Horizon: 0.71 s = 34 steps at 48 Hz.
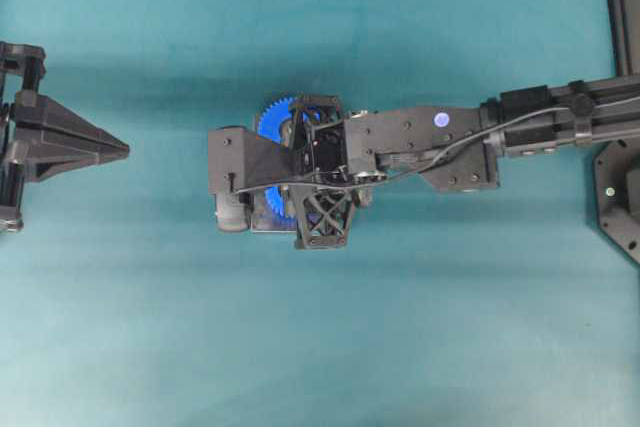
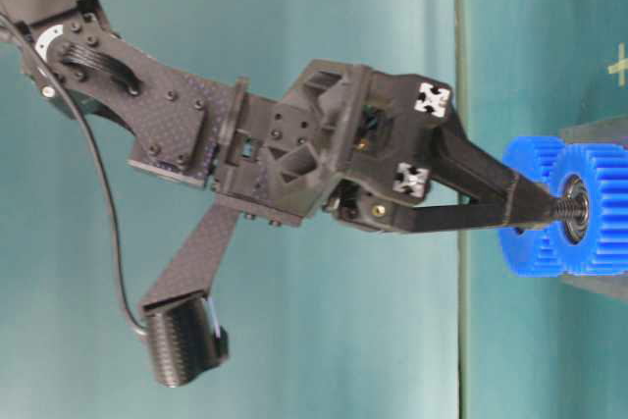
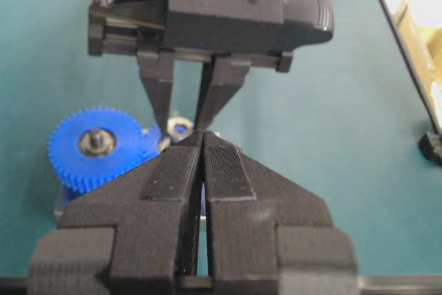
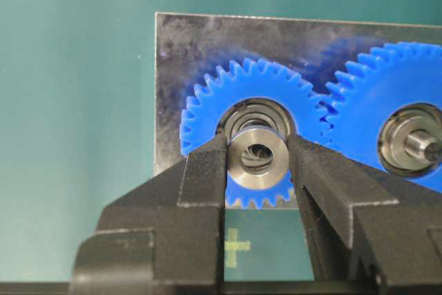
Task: Insert the washer onto the shaft.
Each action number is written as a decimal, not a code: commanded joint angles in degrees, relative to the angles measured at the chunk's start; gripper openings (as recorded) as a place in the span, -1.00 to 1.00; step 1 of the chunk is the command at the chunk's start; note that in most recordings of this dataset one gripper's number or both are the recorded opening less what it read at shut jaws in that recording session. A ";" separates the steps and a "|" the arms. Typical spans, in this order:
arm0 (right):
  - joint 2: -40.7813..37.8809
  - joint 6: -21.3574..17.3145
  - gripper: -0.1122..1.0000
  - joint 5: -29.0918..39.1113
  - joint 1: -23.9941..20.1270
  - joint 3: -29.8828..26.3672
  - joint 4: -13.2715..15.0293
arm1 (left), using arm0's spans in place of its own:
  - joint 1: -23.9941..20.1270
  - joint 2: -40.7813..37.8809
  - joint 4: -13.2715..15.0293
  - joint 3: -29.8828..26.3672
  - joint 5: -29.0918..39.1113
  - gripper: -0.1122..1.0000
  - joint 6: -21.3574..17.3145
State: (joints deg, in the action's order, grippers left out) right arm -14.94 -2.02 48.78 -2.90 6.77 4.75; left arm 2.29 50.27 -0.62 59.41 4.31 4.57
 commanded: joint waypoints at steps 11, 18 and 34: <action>1.05 0.62 -0.23 -0.62 0.35 -1.49 0.26 | 0.09 -0.26 -0.09 -1.32 -0.35 -0.78 0.00; 0.53 0.62 -0.23 -0.35 0.53 -1.49 0.26 | 0.09 -0.26 -0.09 -1.32 -0.35 -0.78 0.00; 0.44 0.70 -0.23 -0.35 0.70 -1.41 0.26 | 0.09 -0.18 -0.09 -1.32 -0.35 -0.78 0.09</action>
State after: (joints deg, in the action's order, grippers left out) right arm -15.73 -1.93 48.43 -2.46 6.68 4.83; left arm 2.29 50.27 -0.62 59.41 4.31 4.57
